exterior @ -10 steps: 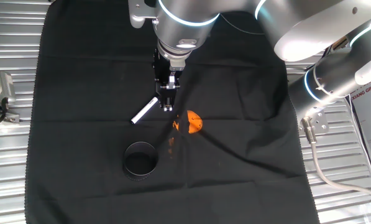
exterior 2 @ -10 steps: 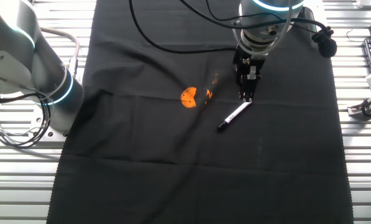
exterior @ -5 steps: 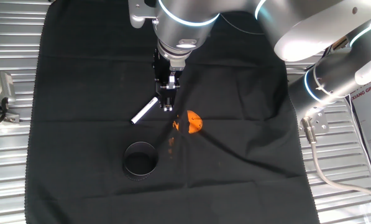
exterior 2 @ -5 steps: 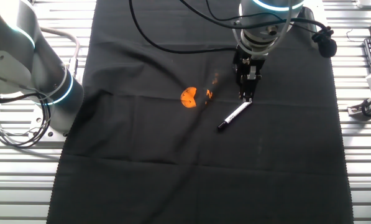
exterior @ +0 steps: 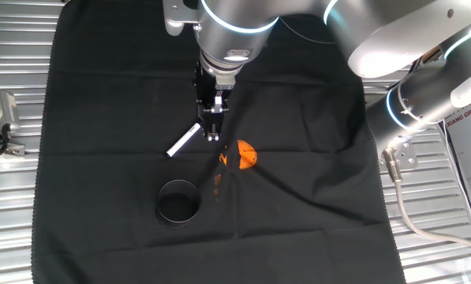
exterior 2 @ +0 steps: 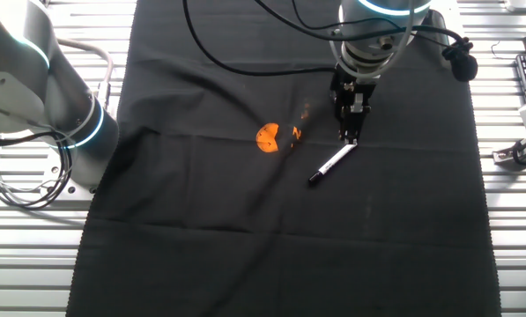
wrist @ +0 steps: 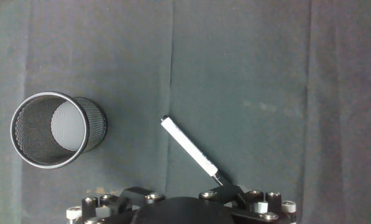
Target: Put the pen into the pen holder
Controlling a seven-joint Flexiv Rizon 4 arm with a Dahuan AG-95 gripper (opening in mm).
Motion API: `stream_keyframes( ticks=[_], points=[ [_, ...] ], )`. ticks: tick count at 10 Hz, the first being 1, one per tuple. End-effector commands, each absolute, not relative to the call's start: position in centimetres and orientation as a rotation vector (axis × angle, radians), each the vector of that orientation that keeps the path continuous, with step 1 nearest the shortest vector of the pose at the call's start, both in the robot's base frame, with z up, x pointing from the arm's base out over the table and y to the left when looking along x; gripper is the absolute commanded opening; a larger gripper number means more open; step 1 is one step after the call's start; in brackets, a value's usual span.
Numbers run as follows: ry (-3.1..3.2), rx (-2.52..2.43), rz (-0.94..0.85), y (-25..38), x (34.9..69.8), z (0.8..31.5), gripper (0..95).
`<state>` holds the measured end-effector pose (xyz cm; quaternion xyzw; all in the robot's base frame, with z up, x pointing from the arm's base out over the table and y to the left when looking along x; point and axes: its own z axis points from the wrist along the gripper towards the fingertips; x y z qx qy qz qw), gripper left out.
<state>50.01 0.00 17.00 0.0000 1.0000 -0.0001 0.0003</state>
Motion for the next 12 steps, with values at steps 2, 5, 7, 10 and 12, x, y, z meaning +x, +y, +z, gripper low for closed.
stream_keyframes(
  ticks=[2,5,7,10,12],
  points=[
    [2.94,-0.581,-0.03,0.0,50.0,17.0,0.0],
    [2.943,-0.581,-0.035,0.0,50.0,17.0,0.0],
    [2.943,-0.58,-0.035,0.0,50.0,17.0,0.0],
    [2.942,-0.58,-0.034,0.0,50.0,17.01,0.0],
    [2.942,-0.584,-0.034,0.0,50.0,17.01,0.0]
  ],
)
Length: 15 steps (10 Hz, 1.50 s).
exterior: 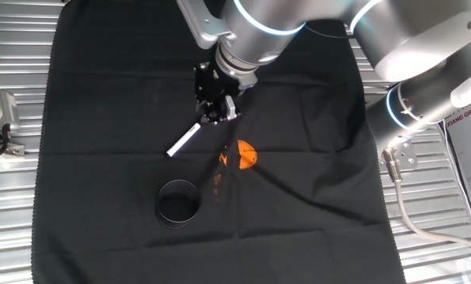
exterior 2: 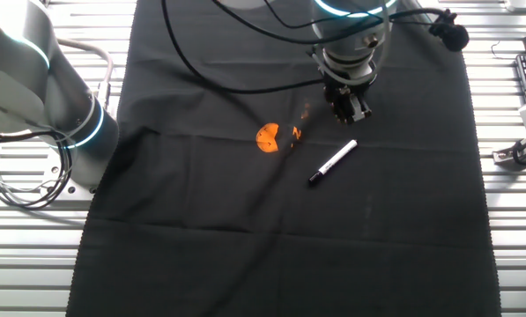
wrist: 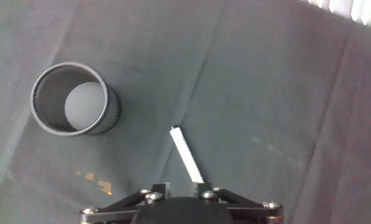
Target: Put the pen into the pen holder
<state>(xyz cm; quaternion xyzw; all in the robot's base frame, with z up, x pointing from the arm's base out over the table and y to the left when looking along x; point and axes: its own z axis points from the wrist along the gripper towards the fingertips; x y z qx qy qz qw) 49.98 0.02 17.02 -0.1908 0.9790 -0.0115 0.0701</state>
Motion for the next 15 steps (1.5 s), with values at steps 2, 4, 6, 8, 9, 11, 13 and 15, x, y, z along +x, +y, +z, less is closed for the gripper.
stream_keyframes(
  ticks=[2,4,6,8,9,11,13,15],
  points=[
    [2.942,-0.583,-0.034,0.01,49.99,17.04,0.0],
    [2.942,-0.6,-0.034,0.02,49.98,17.05,0.0],
    [2.944,-0.604,-0.037,0.06,49.98,17.11,0.0],
    [2.936,-0.599,-0.029,0.13,49.93,17.27,0.0],
    [2.938,-0.602,-0.031,0.15,49.9,17.33,0.0],
    [2.94,-0.602,-0.035,0.16,49.89,17.36,0.0],
    [2.938,-0.6,-0.031,0.17,49.89,17.37,0.0],
    [2.94,-0.595,-0.032,0.17,49.89,17.37,0.0]
  ],
)
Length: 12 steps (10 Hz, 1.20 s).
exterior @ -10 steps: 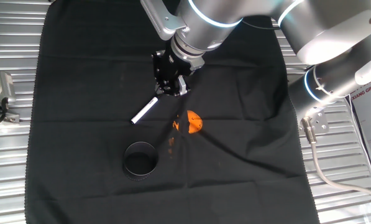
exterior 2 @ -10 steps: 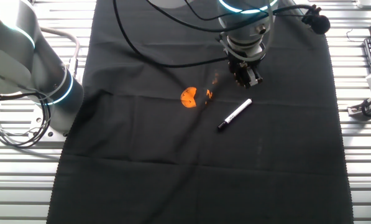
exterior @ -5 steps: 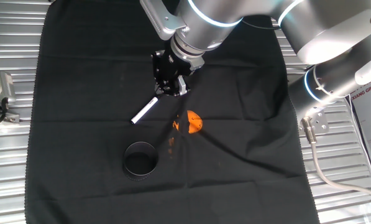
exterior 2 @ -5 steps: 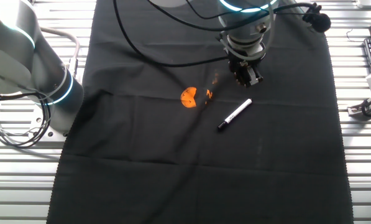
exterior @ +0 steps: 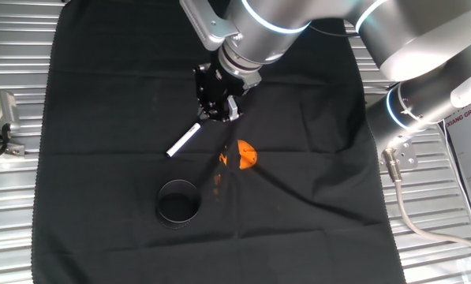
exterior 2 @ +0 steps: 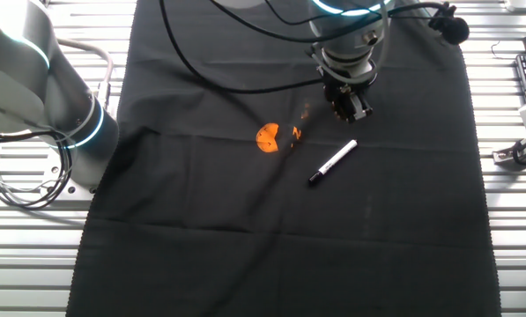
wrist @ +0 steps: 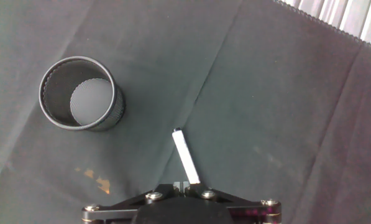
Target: Put the pen into the pen holder
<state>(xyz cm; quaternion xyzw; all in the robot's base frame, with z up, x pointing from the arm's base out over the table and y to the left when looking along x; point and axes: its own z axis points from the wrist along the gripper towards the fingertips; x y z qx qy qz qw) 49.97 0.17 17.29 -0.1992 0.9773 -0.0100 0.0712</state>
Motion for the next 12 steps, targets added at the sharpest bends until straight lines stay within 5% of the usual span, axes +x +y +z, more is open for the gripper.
stream_keyframes(
  ticks=[1,12],
  points=[
    [2.94,-0.595,-0.03,0.2,49.9,17.4,0.0],
    [2.932,-0.817,-0.05,0.5,49.8,10.6,0.0]
  ],
)
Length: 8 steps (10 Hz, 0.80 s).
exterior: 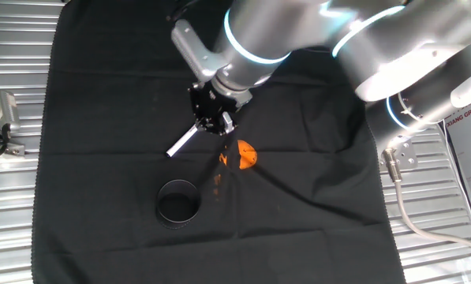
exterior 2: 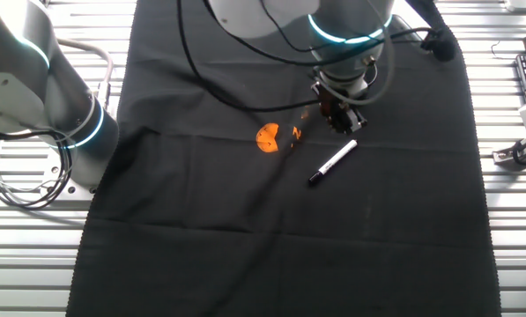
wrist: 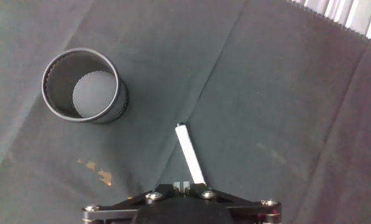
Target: Put the pen into the pen holder
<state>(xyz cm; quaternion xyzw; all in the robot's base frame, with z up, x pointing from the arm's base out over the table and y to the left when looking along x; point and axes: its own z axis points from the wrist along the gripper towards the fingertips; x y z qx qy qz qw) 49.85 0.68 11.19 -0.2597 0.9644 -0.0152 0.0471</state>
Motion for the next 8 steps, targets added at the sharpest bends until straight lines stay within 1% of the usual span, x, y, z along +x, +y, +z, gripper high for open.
stream_keyframes(
  ticks=[1,3,8],
  points=[
    [2.926,-0.845,-0.053,0.5,49.8,10.0,0.0],
    [2.902,-0.931,-0.051,0.3,49.7,8.7,0.0],
    [2.87,-1.057,-0.047,0.2,49.5,7.0,0.0]
  ],
)
